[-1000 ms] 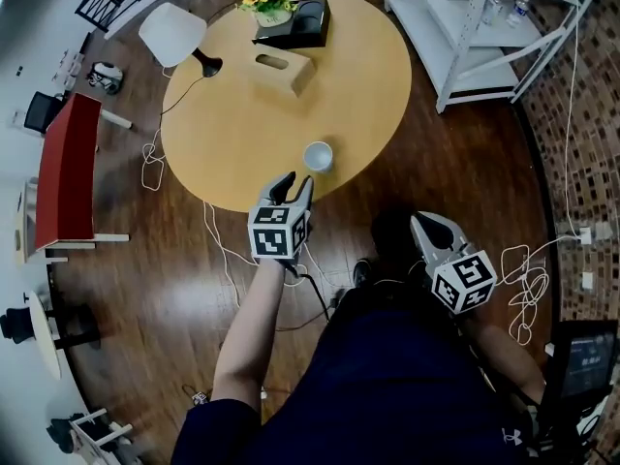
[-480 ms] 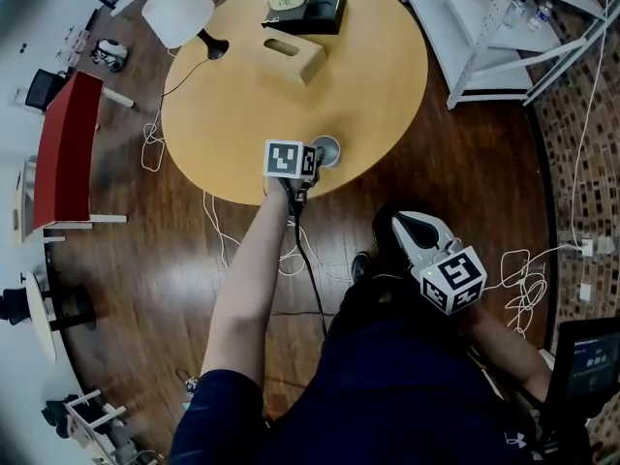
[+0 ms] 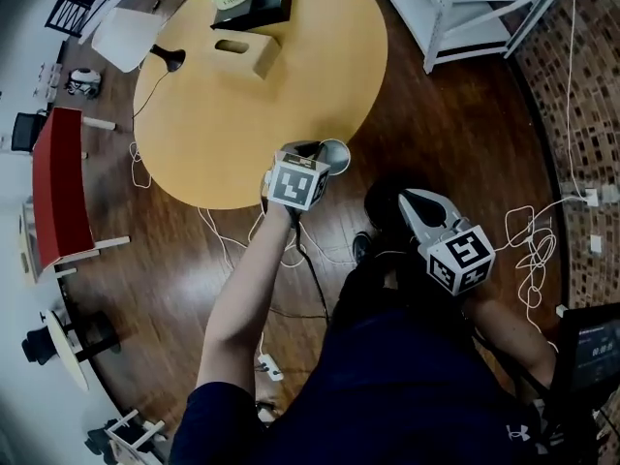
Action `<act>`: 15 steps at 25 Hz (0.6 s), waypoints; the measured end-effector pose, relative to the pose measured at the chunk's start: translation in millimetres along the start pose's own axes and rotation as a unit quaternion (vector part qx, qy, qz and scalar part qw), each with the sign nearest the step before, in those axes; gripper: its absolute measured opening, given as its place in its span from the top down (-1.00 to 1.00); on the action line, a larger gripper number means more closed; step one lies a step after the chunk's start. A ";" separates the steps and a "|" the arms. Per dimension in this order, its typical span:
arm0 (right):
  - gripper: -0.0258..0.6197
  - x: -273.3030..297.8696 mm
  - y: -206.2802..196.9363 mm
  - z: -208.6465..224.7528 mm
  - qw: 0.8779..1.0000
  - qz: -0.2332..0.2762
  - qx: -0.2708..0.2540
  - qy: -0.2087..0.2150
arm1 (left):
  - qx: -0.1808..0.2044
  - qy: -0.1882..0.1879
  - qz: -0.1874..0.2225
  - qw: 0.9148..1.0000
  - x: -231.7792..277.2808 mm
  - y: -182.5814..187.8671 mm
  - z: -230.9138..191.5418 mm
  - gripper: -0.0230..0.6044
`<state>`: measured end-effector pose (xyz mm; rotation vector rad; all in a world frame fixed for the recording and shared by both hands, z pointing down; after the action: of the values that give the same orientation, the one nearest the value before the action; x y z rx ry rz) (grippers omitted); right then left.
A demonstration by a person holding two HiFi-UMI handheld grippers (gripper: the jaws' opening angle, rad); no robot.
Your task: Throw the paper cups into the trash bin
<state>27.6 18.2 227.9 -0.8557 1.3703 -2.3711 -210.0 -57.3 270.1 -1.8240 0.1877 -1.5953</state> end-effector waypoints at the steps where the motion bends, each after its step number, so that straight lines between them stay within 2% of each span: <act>1: 0.89 -4.1 -2.6 4.7 1.000 0.001 0.007 -0.009 | -0.001 -0.025 0.003 1.000 2.2 2.3 20.2 0.83; 3: 0.89 -11.9 -8.0 16.1 0.999 0.004 0.020 -0.027 | 0.001 -0.063 0.004 0.998 12.0 1.5 54.0 0.83; 7: 0.89 -25.9 -31.0 52.2 0.997 0.000 0.046 -0.066 | 0.025 -0.077 -0.010 0.997 54.9 -23.0 91.6 0.83; 11: 0.89 -47.4 -81.6 94.5 0.990 -0.026 0.078 -0.113 | 0.010 -0.095 -0.044 0.994 106.9 -72.8 121.6 0.83; 15: 0.89 -60.6 -144.8 135.0 0.984 -0.060 0.093 -0.139 | -0.010 -0.101 -0.072 0.992 174.2 -135.2 147.0 0.83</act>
<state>166.4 29.4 381.1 -1.1907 0.9973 -2.3109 -79.0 10.2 490.3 -2.0392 -0.0215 -1.4960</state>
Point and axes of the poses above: the fingertips, and each gripper's own axes: x forward along the fingers, z to its right, y out of its top, the point moved 7 cm from there along -x, backward along the fingers, and after that the axes turned 1 degree about z, right-handed, at the moved point
